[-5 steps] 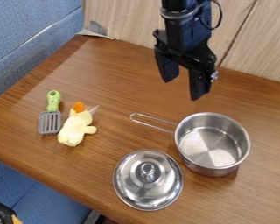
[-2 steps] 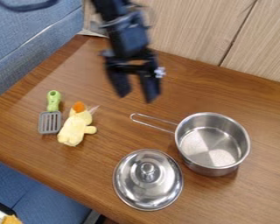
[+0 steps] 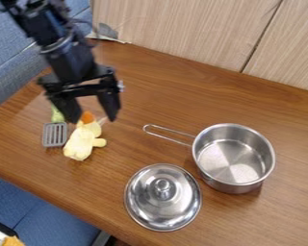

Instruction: Move the green dish spoon to the upper left side of the table

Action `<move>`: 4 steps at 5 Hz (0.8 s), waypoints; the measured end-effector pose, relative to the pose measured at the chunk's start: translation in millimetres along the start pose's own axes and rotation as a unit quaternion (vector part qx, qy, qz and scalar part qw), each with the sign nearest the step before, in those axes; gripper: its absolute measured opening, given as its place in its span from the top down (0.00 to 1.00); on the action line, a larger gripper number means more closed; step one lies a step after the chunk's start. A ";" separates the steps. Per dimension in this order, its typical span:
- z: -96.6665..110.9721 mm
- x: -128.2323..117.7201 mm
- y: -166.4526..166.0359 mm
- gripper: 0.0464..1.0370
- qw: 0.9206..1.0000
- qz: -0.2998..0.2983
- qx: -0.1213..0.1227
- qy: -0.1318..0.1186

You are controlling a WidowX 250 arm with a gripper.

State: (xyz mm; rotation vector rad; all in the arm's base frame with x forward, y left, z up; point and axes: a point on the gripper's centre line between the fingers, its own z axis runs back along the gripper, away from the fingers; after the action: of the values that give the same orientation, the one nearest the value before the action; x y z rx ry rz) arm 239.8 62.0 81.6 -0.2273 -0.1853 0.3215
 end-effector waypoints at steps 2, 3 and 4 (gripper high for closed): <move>15.0 8.9 36.6 0.04 0.991 0.112 0.069 -0.009; 17.2 26.5 51.9 0.04 0.985 0.149 0.091 -0.003; 8.5 38.8 66.8 0.04 0.979 0.174 0.108 -0.006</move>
State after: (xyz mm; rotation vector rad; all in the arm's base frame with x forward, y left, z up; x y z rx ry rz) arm 254.7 138.3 78.6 -0.0407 -0.1204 0.6871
